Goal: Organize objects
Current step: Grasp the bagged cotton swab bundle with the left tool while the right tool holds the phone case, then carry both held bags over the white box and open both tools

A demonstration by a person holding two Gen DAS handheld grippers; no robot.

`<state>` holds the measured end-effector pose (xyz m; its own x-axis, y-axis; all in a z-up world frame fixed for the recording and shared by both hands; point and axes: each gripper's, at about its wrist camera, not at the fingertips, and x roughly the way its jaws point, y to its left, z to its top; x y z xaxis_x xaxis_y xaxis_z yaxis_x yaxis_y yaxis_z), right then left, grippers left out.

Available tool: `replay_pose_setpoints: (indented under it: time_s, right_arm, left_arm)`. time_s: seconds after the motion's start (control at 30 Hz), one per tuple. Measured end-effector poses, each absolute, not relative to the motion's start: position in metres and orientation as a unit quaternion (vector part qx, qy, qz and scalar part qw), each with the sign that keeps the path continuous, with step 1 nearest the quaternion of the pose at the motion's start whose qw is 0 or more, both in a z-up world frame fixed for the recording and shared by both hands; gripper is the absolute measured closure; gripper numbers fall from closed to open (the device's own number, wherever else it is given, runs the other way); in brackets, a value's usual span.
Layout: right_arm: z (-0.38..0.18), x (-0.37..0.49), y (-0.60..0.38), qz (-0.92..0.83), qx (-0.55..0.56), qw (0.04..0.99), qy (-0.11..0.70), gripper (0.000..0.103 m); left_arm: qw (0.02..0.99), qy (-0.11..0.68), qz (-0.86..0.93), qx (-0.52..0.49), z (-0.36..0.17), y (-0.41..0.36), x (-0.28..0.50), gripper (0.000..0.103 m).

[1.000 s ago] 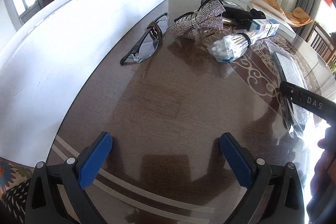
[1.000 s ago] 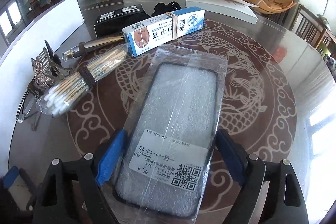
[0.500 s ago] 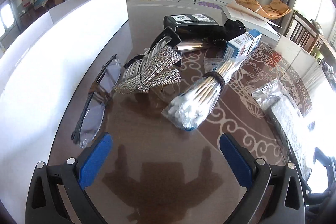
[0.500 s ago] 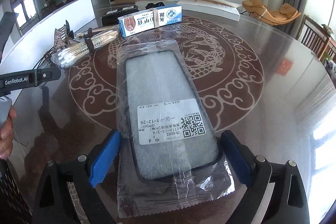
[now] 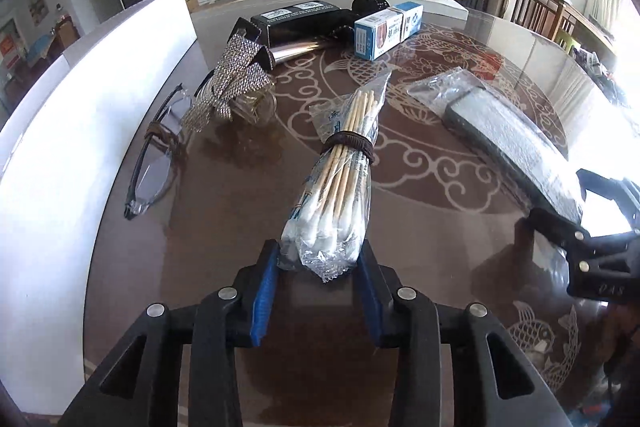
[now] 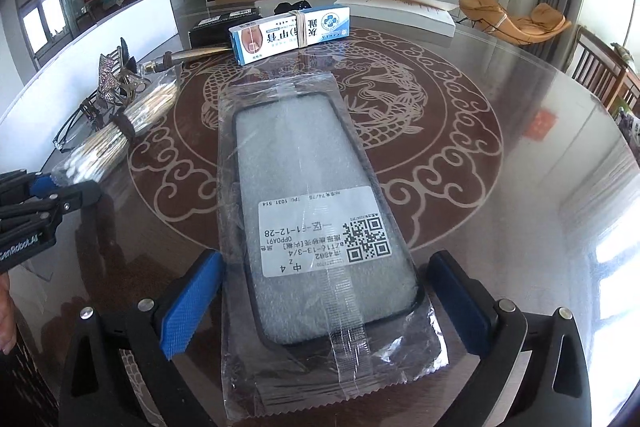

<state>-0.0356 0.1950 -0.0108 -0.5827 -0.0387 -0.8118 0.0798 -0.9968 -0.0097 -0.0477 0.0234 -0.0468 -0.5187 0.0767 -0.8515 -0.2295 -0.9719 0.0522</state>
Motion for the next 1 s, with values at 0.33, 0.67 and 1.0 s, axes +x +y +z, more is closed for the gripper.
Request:
replay_pose_setpoints:
  time_s: [0.33,0.67,1.0]
  right_arm:
    - [-0.013,-0.036,0.194,-0.884,0.465,0.038,0.025,0.000]
    - [-0.009,-0.102,0.175,-0.834,0.539,0.094,0.066,0.009]
    - [0.063,-0.073,0.170,-0.867,0.474,0.145,-0.045,0.027]
  left_arm:
    - [0.074,0.111,0.860,-0.493,-0.051,0.042,-0.074,0.020]
    - [0.093,0.061,0.872,-0.476,-0.045,0.029,-0.061,0.073]
    - [0.083,-0.034,0.913,-0.399,0.035,-0.043,-0.019,0.073]
